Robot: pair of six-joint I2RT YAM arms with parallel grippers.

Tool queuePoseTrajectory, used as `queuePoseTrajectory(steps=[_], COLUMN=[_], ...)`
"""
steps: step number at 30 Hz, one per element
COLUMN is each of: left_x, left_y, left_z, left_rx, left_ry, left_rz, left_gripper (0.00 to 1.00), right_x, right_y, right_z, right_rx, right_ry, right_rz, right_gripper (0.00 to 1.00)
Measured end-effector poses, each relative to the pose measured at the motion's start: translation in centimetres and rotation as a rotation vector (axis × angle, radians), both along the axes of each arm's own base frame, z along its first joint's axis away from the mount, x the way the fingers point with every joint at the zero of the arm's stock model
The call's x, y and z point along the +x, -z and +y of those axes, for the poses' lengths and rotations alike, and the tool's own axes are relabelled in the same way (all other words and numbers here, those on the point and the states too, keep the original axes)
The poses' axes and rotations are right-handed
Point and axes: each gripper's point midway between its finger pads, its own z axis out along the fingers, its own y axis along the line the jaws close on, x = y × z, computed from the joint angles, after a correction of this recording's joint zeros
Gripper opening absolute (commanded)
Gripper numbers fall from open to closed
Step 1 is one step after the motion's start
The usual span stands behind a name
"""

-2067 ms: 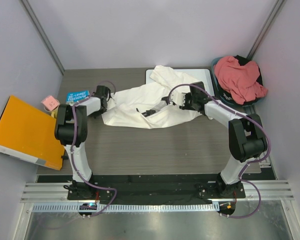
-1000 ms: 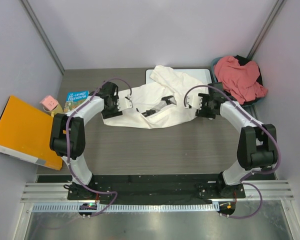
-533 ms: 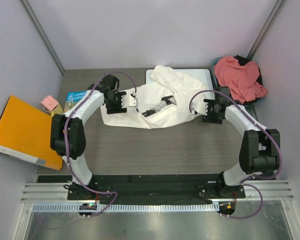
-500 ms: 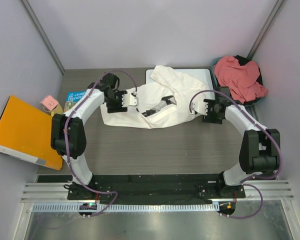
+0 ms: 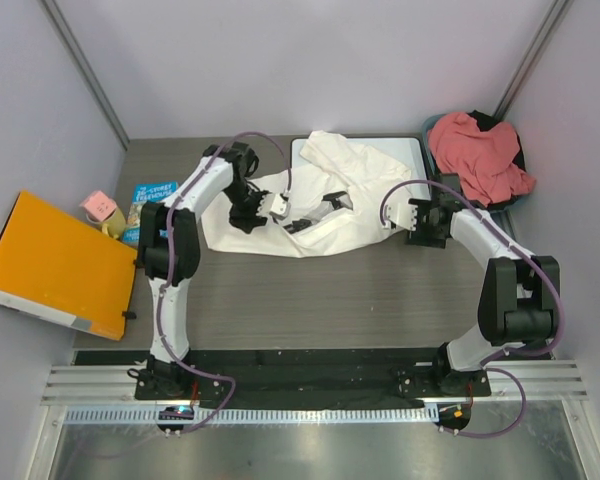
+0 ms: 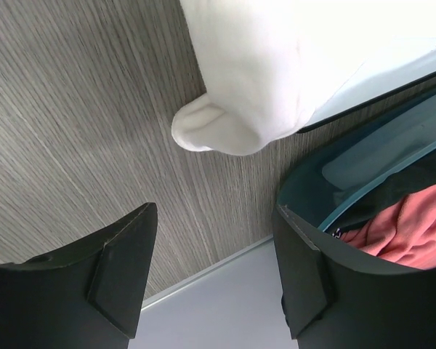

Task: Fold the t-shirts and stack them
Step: Fold the flattened tshirt in 1/3 of the way

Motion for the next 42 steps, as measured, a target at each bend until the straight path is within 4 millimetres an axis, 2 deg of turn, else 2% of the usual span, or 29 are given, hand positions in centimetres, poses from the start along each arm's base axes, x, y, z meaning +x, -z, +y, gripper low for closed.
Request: queuePoseTrajectory(steps=[4, 9, 13, 19, 24, 34, 38, 42], left_x=[0.5, 2.0, 2.4, 1.5, 1.6, 1.8, 1.9, 1.4], left_y=[0.0, -1.4, -2.2, -1.7, -0.7, 0.9, 1.2, 2.0], left_z=[-0.4, -1.4, -2.6, -5.3, -7.6, -7.6, -7.2, -6.7], left_rx=[0.001, -0.035, -0.076, -0.104, -0.121, -0.095, -0.072, -0.051], left_ry=[0.037, 0.067, 0.128, 0.256, 0.335, 0.368, 0.373, 0.383], left_rz=[0.009, -0.033, -0.068, -0.071, -0.079, -0.067, -0.069, -0.049], left_gripper=[0.47, 0.47, 0.48, 0.50, 0.49, 0.48, 0.41, 0.40], right_x=[0.0, 0.1, 0.1, 0.1, 0.1, 0.0, 0.0, 0.1], right_y=[0.0, 0.0, 0.2, 0.6, 0.6, 0.6, 0.6, 0.5], right_z=[0.0, -0.1, -0.1, -0.1, -0.1, -0.1, -0.1, -0.1], right_rx=[-0.001, -0.002, -0.003, -0.003, -0.004, -0.003, -0.003, -0.004], right_ry=[0.001, 0.003, 0.004, 0.005, 0.005, 0.005, 0.005, 0.005], right_rz=[-0.002, -0.002, 0.004, 0.014, 0.013, 0.015, 0.015, 0.014], right_gripper=[0.69, 0.69, 0.69, 0.68, 0.68, 0.68, 0.68, 0.68])
